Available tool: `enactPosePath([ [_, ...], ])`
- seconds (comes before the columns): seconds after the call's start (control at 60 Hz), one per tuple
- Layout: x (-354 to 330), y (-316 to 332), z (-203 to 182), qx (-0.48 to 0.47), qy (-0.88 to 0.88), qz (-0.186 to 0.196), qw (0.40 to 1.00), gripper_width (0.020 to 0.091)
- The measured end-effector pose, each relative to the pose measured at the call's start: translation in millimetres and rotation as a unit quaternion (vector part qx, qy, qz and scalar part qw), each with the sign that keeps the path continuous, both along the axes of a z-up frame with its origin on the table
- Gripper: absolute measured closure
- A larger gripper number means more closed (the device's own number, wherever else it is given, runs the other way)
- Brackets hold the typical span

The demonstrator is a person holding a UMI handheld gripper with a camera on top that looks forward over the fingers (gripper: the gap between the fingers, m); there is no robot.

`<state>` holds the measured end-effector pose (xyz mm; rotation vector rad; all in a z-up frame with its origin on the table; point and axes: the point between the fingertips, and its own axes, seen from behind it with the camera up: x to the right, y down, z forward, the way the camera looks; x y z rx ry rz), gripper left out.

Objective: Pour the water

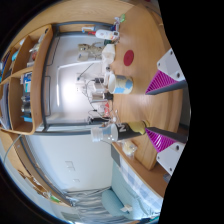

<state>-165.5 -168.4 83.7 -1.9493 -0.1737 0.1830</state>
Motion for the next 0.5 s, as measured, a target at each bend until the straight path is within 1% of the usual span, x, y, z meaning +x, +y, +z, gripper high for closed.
enactPosePath([
  [0.117, -26.7, 22.5, 0.6, -0.001, 0.004, 0.026, 1.0, 0.0459],
  [0.233, -41.5, 64.4, 14.0, 0.01, 0.013, 0.035, 0.999, 0.046],
  [0.317, -46.4, 96.1, 28.2, 0.025, 0.019, 0.035, 0.999, 0.046],
  [0.433, -38.6, 134.2, 40.7, 0.037, 0.013, 0.017, 0.999, 0.0463],
  [0.5, -32.7, 152.3, 42.2, 0.041, 0.013, 0.015, 0.999, 0.0469],
])
